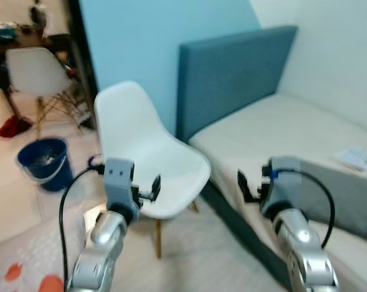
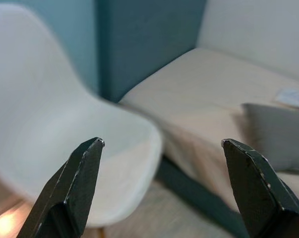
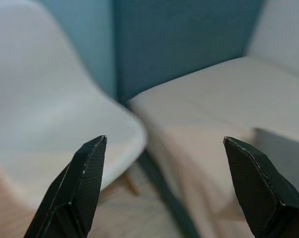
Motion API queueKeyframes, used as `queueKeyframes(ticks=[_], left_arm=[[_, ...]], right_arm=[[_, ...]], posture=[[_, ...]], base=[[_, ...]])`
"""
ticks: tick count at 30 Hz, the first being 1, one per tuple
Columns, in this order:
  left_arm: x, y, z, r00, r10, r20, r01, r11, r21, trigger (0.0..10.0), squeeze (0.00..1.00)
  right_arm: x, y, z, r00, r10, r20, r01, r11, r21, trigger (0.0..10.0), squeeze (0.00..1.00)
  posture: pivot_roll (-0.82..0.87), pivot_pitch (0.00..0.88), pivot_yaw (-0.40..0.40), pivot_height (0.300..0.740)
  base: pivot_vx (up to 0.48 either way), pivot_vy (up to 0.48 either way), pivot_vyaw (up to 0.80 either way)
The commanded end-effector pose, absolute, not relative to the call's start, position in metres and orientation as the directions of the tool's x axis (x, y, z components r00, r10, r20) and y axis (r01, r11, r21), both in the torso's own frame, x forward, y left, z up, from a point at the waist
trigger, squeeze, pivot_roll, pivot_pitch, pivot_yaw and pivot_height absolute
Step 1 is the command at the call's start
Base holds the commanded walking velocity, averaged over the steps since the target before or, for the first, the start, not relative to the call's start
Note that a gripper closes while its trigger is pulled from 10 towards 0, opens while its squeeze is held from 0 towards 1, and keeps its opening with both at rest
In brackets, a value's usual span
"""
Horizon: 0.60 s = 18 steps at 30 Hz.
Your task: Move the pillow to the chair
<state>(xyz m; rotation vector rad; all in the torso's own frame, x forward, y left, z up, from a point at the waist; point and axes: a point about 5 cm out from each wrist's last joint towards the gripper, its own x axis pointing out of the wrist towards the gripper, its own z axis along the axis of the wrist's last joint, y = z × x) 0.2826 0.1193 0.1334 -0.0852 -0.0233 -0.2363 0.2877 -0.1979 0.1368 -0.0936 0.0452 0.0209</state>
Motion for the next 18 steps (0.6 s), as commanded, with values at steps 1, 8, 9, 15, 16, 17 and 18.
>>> queueKeyframes(ticks=[1, 8, 9, 15, 16, 17, 18], left_arm=[[0.2814, 0.1234, 0.1283, 0.975, -0.222, 0.014, 0.223, 0.972, -0.080, 10.0, 0.00], [0.2814, 0.1212, 0.1295, 0.969, -0.247, 0.015, 0.247, 0.968, -0.054, 10.0, 0.00], [0.2814, 0.1212, 0.1295, 0.969, -0.247, 0.015, 0.247, 0.968, -0.054, 10.0, 0.00], [0.2816, 0.1211, 0.1291, 0.969, -0.246, 0.011, 0.246, 0.968, -0.053, 10.0, 0.00], [0.2816, 0.1211, 0.1291, 0.969, -0.246, 0.011, 0.246, 0.968, -0.053, 10.0, 0.00], [0.2817, 0.1211, 0.1291, 0.969, -0.246, 0.010, 0.247, 0.968, -0.053, 10.0, 0.00], [0.2819, 0.1211, 0.1291, 0.969, -0.247, 0.010, 0.247, 0.968, -0.054, 10.0, 0.00]], right_arm=[[0.2871, -0.1928, 0.1342, 0.998, 0.038, -0.052, -0.042, 0.996, -0.076, 10.0, 0.00], [0.2876, -0.1931, 0.1354, 0.998, 0.038, -0.045, -0.041, 0.997, -0.067, 10.0, 0.00], [0.2876, -0.1931, 0.1354, 0.998, 0.038, -0.045, -0.041, 0.997, -0.067, 10.0, 0.00], [0.2874, -0.1934, 0.1373, 0.999, 0.036, -0.027, -0.038, 0.998, -0.050, 10.0, 0.00], [0.2874, -0.1934, 0.1373, 0.999, 0.036, -0.027, -0.038, 0.998, -0.050, 10.0, 0.00], [0.2874, -0.1934, 0.1373, 0.999, 0.036, -0.027, -0.038, 0.998, -0.050, 10.0, 0.00], [0.2875, -0.1935, 0.1376, 0.999, 0.036, -0.026, -0.038, 0.998, -0.049, 10.0, 0.00]], posture=[[-0.04, 0.000, -0.018, 0.740], [-0.04, 0.000, -0.019, 0.740], [-0.04, 0.000, -0.019, 0.740], [-0.04, 0.000, -0.019, 0.740], [-0.04, 0.000, -0.019, 0.740], [-0.04, 0.000, -0.019, 0.740], [-0.04, 0.000, -0.018, 0.740]], base=[[0.000, 0.000, -0.74], [0.000, -0.134, -0.74], [0.000, -0.469, -0.74], [0.000, -0.471, -0.25], [0.000, -0.472, 0.00], [0.000, -0.472, 0.00], [0.000, -0.472, 0.00]])
